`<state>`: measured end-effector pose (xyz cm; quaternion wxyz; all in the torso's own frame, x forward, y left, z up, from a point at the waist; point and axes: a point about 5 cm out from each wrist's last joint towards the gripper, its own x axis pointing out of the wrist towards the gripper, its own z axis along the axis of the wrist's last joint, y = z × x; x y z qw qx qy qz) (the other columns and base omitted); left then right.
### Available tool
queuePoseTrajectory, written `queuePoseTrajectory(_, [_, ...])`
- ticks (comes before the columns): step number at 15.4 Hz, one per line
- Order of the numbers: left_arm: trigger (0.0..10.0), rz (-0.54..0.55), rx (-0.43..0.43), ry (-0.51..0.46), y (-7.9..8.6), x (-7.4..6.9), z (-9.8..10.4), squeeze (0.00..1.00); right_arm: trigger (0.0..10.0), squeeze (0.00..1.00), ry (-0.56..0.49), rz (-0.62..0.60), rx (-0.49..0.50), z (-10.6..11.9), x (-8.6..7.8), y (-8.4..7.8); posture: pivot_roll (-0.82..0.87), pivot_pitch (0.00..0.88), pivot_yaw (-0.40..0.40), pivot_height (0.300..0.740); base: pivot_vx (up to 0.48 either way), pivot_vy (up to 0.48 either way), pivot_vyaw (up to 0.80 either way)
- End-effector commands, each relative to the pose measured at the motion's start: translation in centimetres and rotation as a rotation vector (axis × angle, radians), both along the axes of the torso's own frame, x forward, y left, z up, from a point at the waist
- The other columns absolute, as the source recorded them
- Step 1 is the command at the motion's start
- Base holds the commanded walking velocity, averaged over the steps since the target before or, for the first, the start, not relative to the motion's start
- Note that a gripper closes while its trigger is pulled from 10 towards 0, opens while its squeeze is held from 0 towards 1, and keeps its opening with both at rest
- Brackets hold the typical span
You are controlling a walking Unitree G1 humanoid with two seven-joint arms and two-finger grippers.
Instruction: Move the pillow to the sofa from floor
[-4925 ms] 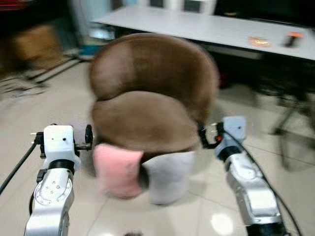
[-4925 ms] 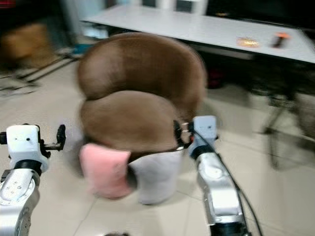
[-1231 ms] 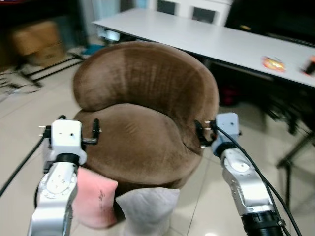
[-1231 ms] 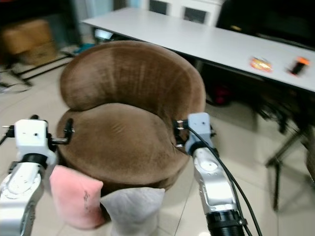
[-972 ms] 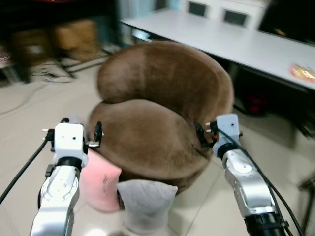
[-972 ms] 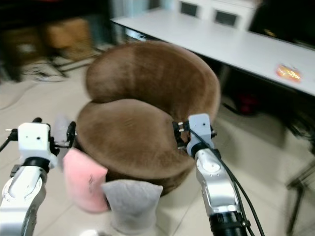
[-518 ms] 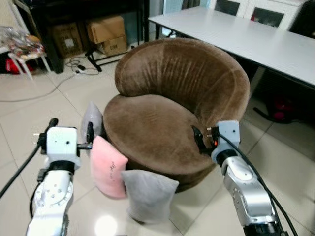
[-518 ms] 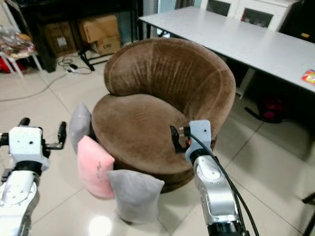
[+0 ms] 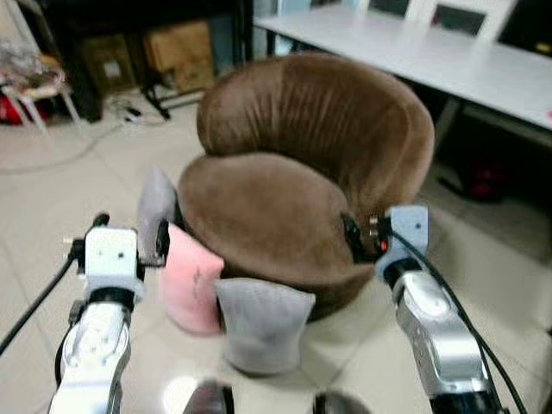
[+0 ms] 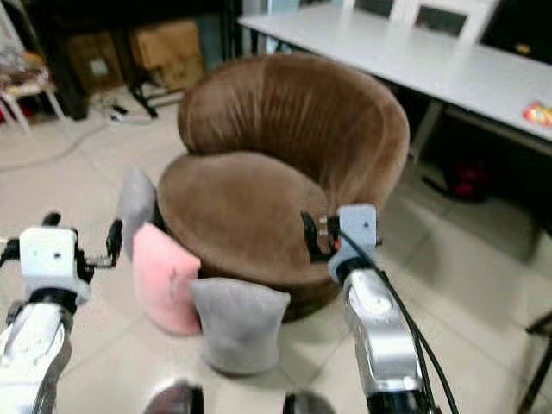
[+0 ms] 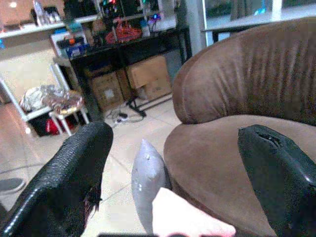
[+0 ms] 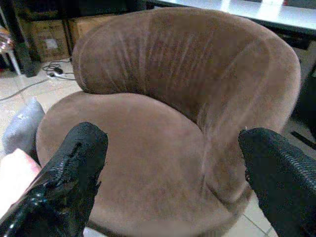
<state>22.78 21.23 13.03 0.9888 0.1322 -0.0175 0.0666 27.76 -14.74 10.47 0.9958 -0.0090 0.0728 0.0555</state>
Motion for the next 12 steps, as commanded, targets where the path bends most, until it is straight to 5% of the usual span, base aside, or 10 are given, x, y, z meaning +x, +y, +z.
queuePoseTrajectory(1, [10.0, 0.019, -0.006, -0.013, 0.33, -0.02, 0.05, 0.00, 10.0, 0.00, 0.012, 0.008, 0.000, -0.16, -0.17, 0.02, -0.02, 0.000, -0.018, 0.615, 0.000, 0.000, 0.00])
queuePoseTrajectory(5, [10.0, -0.028, -0.039, -0.023, 0.01, -0.08, 0.15, 0.00, 10.0, 0.00, 0.015, 0.020, -0.020, -0.20, -0.17, 0.15, -0.02, 0.000, -0.017, 0.615, 0.000, 0.000, 0.00])
queuePoseTrajectory(12, [10.0, -0.022, -0.053, -0.025, 0.23, -0.33, 0.06, 0.00, 10.0, 0.00, 0.013, 0.022, -0.052, -0.19, -0.06, 0.11, -0.01, 0.000, -0.026, 0.615, 0.291, 0.000, 0.00])
